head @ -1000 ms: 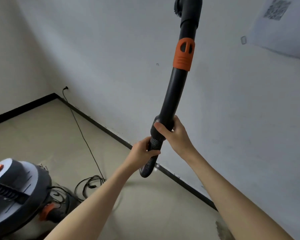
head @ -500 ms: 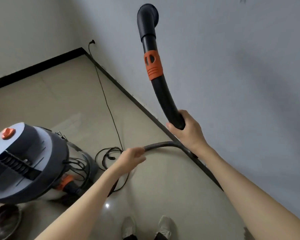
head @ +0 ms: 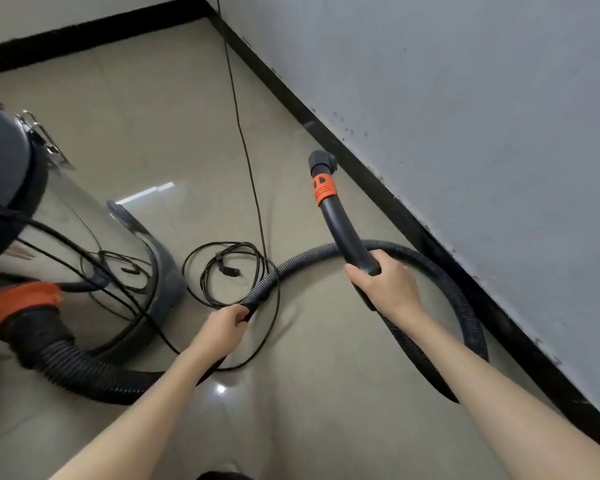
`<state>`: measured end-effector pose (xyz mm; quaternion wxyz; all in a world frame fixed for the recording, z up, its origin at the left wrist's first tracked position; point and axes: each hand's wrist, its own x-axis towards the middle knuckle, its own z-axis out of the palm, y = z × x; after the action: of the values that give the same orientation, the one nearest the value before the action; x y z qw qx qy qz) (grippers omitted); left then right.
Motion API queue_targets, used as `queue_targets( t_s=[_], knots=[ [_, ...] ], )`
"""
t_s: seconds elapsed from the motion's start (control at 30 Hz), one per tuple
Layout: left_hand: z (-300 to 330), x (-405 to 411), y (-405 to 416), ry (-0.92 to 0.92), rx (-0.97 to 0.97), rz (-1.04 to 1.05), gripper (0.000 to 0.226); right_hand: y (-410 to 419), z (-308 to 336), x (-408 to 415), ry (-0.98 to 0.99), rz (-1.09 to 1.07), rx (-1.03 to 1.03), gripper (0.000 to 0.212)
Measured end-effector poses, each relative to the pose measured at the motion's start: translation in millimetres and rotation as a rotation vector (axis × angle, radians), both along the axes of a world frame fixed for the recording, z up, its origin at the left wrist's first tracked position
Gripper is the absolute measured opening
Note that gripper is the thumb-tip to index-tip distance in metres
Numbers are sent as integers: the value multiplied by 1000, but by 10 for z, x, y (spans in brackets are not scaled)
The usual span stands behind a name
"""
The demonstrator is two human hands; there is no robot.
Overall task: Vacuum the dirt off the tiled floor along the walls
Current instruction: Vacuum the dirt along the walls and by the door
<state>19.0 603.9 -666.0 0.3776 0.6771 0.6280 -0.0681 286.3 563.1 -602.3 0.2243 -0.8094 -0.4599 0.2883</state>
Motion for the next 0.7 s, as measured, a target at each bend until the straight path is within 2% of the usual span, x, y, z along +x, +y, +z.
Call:
queue_targets(
  t_s=[0.23,0.43,0.57,0.7],
  knots=[
    [-1556,143,406,203,186,-191,42,274,-1527,-279,102,2,-6,28],
    [-2010,231,583,481,359,-209,31,388,-2018,-295,73,-16,-16,30],
    [-2053,180,751,384,318,-108,33,327,-2136,-256,80,-13,-38,29],
    [-2044,221,810,331,333,-153,24,344,-2236,-282,99,1,-49,27]
  ],
)
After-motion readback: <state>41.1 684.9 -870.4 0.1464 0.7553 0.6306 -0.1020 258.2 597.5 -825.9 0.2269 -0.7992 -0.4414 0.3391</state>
